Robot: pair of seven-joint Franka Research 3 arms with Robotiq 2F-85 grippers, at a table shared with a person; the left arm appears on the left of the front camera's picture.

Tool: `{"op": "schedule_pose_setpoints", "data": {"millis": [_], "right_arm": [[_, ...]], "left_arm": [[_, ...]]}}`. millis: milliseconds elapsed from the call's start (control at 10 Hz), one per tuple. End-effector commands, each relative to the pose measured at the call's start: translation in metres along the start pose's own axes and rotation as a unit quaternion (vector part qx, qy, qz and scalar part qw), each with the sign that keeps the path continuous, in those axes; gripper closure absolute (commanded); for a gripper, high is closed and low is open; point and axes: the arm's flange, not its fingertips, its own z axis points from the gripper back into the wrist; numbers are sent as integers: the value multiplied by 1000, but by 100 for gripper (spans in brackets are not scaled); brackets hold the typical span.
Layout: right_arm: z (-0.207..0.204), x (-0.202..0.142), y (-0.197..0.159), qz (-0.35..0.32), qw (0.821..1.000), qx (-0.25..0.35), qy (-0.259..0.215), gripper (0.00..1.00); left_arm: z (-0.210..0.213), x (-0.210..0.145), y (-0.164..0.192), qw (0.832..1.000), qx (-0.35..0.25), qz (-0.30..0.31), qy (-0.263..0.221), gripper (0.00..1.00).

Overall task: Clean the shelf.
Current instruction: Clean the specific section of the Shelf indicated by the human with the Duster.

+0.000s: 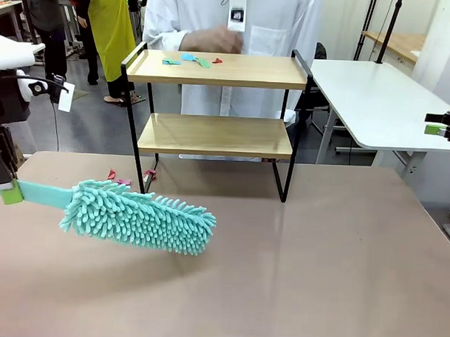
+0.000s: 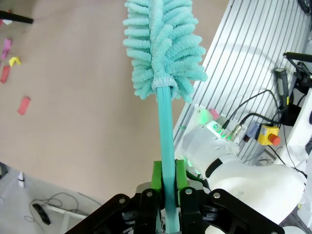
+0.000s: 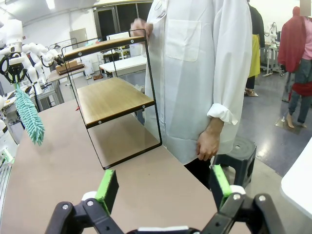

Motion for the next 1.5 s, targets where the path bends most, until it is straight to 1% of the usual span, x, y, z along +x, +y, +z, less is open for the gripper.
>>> {"op": "schedule_pose_setpoints", "data": {"millis": [0, 1400], "right_arm": [[-1, 2, 0, 3, 1000, -3, 1, 0], [-1, 2, 0, 3, 1000, -3, 1, 0]], "left_arm": [[-2, -3, -2, 1000, -8, -1, -9, 87], [-2, -3, -2, 1000, -8, -1, -9, 87]]}}
